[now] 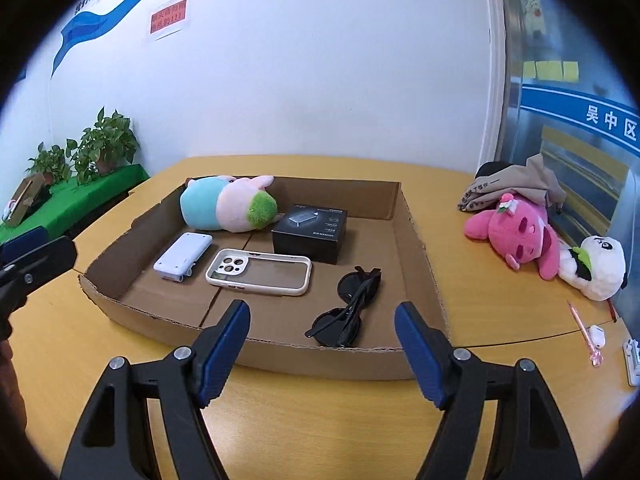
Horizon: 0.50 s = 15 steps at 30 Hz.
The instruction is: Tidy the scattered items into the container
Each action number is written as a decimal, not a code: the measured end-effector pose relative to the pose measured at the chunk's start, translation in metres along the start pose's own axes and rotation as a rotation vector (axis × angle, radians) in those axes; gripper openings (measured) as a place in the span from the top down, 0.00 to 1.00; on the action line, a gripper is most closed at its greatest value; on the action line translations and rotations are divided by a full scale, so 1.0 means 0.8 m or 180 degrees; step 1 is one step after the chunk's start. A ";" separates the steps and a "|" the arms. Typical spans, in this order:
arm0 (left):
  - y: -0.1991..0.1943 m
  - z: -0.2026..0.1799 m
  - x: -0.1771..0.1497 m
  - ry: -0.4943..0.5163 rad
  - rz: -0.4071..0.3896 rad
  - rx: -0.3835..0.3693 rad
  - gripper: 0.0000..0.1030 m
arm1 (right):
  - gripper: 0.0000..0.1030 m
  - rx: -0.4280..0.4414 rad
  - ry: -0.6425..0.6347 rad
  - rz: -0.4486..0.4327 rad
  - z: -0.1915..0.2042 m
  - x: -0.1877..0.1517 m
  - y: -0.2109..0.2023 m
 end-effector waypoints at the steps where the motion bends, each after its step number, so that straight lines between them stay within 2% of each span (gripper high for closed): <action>1: -0.002 0.000 0.000 0.0019 -0.0021 0.0024 0.00 | 0.27 -0.0002 0.0009 -0.0012 0.000 0.000 -0.001; 4: -0.003 0.000 -0.001 0.0081 -0.0036 0.0070 0.00 | 0.27 -0.0009 0.0028 -0.0048 0.001 0.000 -0.003; 15: -0.003 -0.001 -0.023 -0.0032 0.0044 0.0183 0.00 | 0.27 -0.0020 0.0012 -0.0005 0.004 -0.018 -0.011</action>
Point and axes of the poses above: each gripper's, at about its wrist camera, not at the fingertips, and y roughly the way its jaws point, z to its left, x to its top, the point moved 10 cm from there along y, roughly the way its jaws point
